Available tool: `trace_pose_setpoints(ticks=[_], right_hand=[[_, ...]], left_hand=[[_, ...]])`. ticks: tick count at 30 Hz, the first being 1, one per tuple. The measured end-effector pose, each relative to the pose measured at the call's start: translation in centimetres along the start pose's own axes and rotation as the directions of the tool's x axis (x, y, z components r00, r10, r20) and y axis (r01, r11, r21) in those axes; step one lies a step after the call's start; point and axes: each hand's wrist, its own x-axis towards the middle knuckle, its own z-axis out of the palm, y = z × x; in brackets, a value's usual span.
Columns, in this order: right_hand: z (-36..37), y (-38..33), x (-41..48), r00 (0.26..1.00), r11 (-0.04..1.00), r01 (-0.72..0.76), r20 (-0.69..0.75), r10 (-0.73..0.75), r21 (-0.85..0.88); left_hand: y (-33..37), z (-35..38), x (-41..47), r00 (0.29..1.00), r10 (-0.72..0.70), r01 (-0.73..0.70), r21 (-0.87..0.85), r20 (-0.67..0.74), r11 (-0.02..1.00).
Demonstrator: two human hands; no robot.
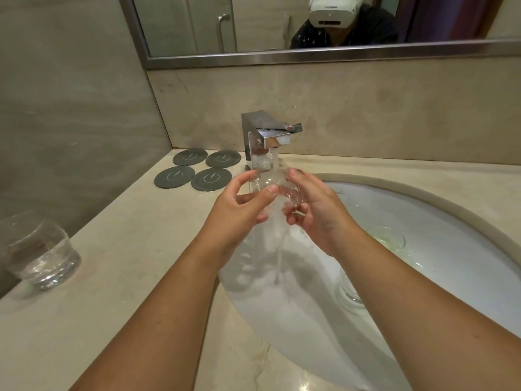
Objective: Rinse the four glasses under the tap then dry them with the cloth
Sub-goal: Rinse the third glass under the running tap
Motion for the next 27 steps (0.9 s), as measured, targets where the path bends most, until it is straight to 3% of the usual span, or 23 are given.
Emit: trace_pose_setpoints(ticks=[5, 11, 15, 20, 27], right_hand=[[0.13, 0.19, -0.07, 0.994, 0.999, 0.045, -0.096, -0.044, 0.012], [0.29, 0.03, -0.13, 0.993, 0.998, -0.044, -0.111, 0.047, 0.034], [0.02, -0.58, -0.21, 0.989, 0.987, -0.129, -0.060, 0.135, 0.094], [-0.33, -0.51, -0.12, 0.994, 0.986, -0.104, 0.040, 0.100, 0.127], [-0.24, -0.57, -0.25, 0.996, 0.996, -0.073, -0.040, 0.076, 0.055]], left_hand=[[-0.18, -0.28, -0.19, 0.996, 0.030, -0.041, 0.129, 0.086, 0.991], [0.06, -0.26, -0.39, 0.988, 0.127, -0.145, 0.268, 0.085, 0.953], [0.03, -0.21, 0.05, 0.997, 0.079, -0.079, 0.163, 0.007, 0.983], [-0.07, -0.05, 0.29, 0.999, -0.017, 0.019, 0.072, -0.038, 0.997], [0.38, 0.14, -0.29, 0.995, -0.097, 0.098, 0.105, -0.021, 0.990]])
